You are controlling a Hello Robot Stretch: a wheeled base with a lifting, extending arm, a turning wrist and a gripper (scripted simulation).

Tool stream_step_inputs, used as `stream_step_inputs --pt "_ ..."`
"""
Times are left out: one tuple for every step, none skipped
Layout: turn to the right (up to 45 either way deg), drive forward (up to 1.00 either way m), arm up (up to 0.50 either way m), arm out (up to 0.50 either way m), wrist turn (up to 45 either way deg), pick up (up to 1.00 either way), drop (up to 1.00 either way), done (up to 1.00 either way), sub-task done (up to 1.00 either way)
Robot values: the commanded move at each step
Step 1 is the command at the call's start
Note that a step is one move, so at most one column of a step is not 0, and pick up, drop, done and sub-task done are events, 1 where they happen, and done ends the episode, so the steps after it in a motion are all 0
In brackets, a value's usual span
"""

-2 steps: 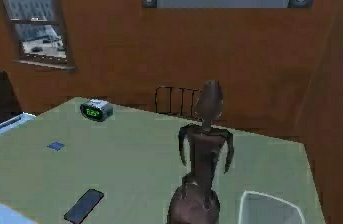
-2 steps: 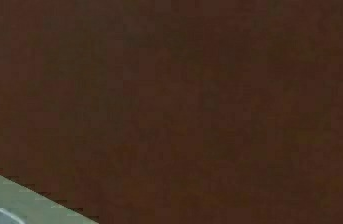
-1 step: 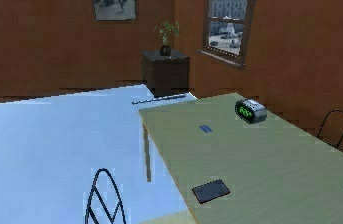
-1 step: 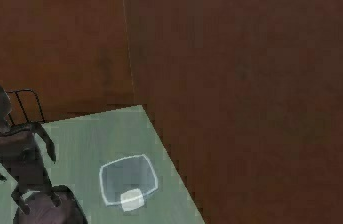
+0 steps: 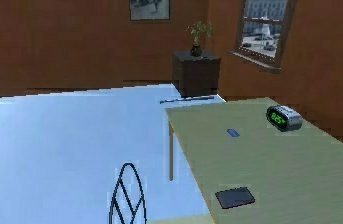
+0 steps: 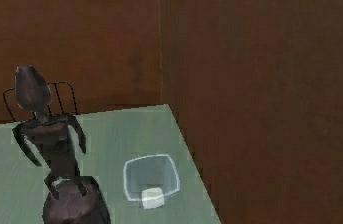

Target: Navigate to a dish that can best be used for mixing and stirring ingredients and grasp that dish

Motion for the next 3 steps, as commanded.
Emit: stream_step_inputs --pt "0.0 0.0 0.5 0.0 0.0 0.0 0.0 0.0 0.0" --pt "0.0 0.0 0.38 0.0 0.0 0.0 0.0 0.0 0.0" --pt "0.0 0.0 0.0 0.1 0.0 0.0 0.0 0.0 0.0"
